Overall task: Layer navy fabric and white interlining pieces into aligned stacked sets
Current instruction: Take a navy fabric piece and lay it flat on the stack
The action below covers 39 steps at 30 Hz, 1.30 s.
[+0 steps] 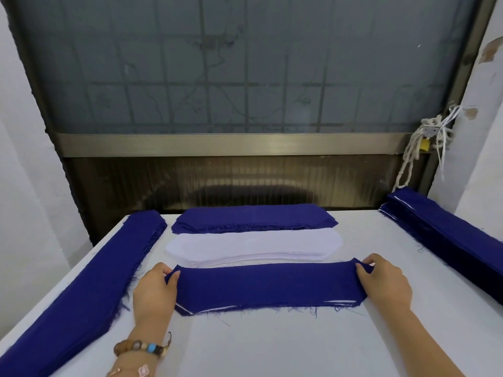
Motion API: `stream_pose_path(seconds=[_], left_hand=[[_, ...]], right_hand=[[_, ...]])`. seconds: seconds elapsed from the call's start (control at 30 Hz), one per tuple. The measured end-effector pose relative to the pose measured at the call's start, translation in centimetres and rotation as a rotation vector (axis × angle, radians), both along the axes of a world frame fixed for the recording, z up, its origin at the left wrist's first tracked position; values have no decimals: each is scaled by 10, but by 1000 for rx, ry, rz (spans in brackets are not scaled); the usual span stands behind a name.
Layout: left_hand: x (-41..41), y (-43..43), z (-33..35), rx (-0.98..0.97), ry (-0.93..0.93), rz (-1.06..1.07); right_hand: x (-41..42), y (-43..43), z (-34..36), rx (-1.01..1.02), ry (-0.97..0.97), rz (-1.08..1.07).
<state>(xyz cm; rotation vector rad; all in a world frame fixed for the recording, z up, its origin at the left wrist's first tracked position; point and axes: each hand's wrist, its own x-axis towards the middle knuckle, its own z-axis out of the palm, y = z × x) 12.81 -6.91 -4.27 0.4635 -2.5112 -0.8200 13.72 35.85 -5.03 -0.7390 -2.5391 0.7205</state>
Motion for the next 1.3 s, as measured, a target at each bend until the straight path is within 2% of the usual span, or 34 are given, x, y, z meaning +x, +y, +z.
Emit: stream_pose_path(seconds=[0.2,0.7,0.9,1.17,1.3], left_hand=[[1,-2,4,-6,-14,56],[0,-2,3,-97,-26,27],[0,-4,1,-53,13,23],[-3,-9,-1,-63,-23,40],[-2,-9,-1,-103,-66,76]], right_hand=[[1,-1,0,-27,6,-7],[4,-3,3,-12,-20,1],[6,-5,5,2,-36,12],[8,-5,6,-22,13,41],[10,-5,6,36,50,42]])
